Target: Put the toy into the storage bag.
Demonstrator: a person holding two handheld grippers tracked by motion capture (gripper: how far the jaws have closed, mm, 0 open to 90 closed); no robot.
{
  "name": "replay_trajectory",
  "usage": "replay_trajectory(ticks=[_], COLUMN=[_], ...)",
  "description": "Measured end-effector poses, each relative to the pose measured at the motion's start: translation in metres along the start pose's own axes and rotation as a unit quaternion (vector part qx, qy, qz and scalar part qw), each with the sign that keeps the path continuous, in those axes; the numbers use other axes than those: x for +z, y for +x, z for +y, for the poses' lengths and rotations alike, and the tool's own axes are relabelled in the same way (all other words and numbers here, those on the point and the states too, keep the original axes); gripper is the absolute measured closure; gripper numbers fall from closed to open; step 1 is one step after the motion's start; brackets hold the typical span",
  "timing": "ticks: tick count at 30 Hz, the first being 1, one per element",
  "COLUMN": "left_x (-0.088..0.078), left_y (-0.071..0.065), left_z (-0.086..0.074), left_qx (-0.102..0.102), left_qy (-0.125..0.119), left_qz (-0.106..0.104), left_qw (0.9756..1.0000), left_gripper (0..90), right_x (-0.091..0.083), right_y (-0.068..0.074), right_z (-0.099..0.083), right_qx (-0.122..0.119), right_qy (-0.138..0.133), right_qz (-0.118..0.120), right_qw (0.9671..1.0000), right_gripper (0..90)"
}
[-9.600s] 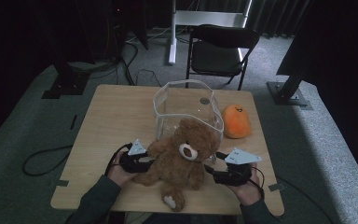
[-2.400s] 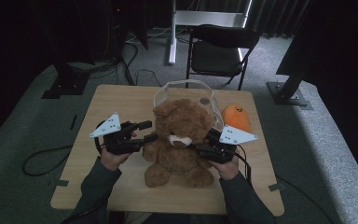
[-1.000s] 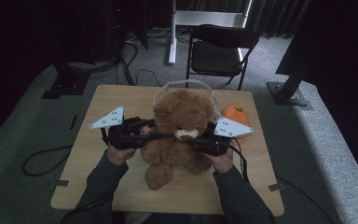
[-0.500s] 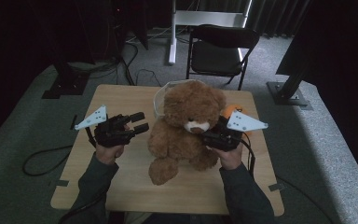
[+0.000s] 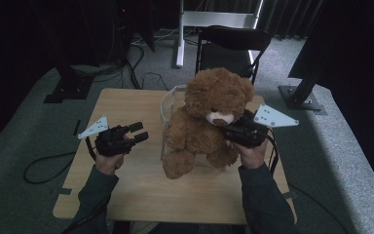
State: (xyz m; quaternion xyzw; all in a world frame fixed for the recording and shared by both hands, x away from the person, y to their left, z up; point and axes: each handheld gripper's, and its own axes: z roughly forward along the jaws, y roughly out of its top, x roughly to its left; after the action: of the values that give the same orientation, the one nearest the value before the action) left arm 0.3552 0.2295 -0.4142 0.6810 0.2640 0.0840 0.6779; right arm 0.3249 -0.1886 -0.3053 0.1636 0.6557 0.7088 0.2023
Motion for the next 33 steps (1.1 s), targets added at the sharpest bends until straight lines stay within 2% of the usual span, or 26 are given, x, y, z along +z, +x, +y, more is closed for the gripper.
replay_trajectory(ticks=[5,7,17,26,33], left_x=[-0.002,-0.004,-0.005,-0.003,-0.003], left_y=[0.004,0.009,0.017,0.023,0.03], left_z=[-0.006,-0.014,-0.026,-0.036,-0.046], left_qx=[-0.005,-0.013,-0.021,-0.026,-0.04], left_qy=[0.003,0.008,0.017,0.029,0.04], left_qz=[0.01,0.02,0.037,0.051,0.06], left_qw=[0.9999,0.9997,0.9989,0.9979,0.9966], left_gripper=[44.5,44.2,43.7,42.7,41.2], right_x=[-0.001,-0.002,-0.002,-0.003,-0.004], right_y=[-0.005,-0.007,-0.02,-0.032,-0.039], right_z=[0.006,0.011,0.023,0.028,0.03], right_qx=[-0.001,-0.007,-0.02,-0.019,-0.015], right_qy=[-0.003,-0.003,-0.003,-0.003,-0.003], right_qz=[-0.006,-0.011,-0.031,-0.045,-0.056], right_qw=[1.0,0.9999,0.9993,0.9988,0.9983], right_gripper=[52.0,51.9,51.7,51.5,51.4])
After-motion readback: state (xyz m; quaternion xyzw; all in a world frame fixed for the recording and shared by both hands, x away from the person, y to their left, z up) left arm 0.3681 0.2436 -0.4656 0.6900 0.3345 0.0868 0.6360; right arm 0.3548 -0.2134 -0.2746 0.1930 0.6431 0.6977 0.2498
